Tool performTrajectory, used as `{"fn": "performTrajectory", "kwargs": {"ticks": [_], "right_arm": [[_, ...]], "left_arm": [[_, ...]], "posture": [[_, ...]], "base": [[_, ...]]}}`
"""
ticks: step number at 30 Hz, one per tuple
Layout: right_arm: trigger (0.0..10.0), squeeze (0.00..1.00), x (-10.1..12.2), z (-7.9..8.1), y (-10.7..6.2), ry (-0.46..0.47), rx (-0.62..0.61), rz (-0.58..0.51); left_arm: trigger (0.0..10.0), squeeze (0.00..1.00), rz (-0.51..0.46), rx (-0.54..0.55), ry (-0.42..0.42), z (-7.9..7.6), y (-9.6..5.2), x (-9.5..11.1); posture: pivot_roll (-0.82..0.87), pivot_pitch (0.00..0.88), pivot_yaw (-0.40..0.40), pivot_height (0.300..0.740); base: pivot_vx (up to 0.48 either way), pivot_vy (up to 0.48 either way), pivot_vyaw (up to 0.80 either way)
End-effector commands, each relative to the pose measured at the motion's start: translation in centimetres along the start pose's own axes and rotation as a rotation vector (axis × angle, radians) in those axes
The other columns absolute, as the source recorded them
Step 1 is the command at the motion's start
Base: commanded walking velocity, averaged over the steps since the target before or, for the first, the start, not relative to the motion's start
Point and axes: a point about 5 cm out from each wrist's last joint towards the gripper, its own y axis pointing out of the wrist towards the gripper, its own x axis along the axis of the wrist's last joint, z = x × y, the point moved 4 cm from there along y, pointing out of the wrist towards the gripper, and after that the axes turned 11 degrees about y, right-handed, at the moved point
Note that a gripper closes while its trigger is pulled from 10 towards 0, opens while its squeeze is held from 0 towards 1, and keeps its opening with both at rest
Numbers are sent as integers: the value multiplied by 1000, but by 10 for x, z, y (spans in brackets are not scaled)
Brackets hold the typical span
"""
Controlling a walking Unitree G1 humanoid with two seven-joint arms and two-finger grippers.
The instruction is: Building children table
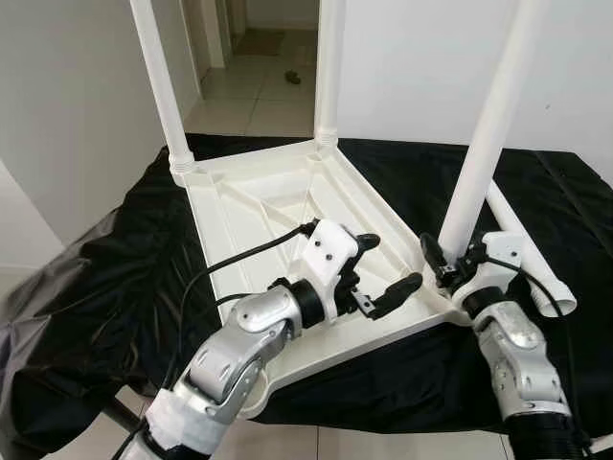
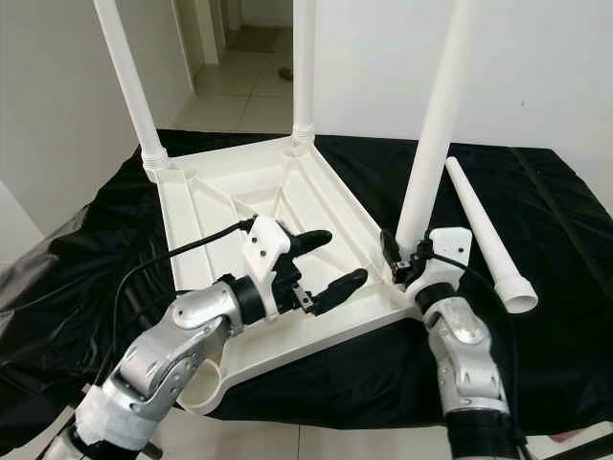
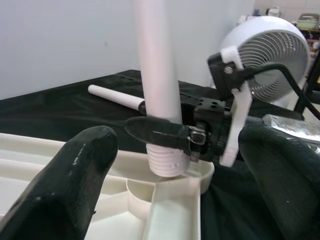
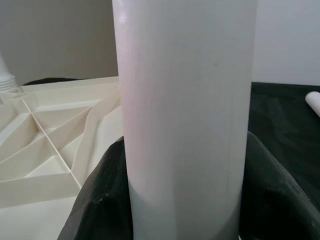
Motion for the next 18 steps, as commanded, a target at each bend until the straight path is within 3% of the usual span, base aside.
{"fn": "performTrajectory", "kwargs": {"ticks": [1, 2, 3, 4, 7, 18], "right_arm": [[10000, 0, 6, 10, 3, 4, 77, 0], [10000, 0, 6, 10, 3, 4, 77, 0], [10000, 0, 8, 18, 3, -10, 149, 13], [10000, 0, 8, 18, 3, -10, 149, 13], [10000, 0, 11, 42, -1, 13, 354, 53], [10000, 0, 2, 66, -14, 24, 559, 146]], "left_arm": [[10000, 1000, 6, -77, -19, -4, 2, 0], [10000, 1000, 6, -77, -19, -4, 2, 0], [10000, 0, 13, -109, -23, -6, 6, 1], [10000, 0, 13, -109, -23, -6, 6, 1], [10000, 0, 33, -146, -61, -3, 17, 5], [10000, 0, 40, -151, -174, 8, 28, 16]], "posture": [[-3, 46, 14, 740], [-3, 46, 14, 740], [-3, 42, 8, 740], [-3, 42, 8, 740], [-6, 31, 5, 740], [-6, 24, 8, 740]], "base": [[0, 0, 0], [0, 0, 0], [0, 0, 0], [0, 0, 0], [0, 0, 0], [0, 0, 0]]}}
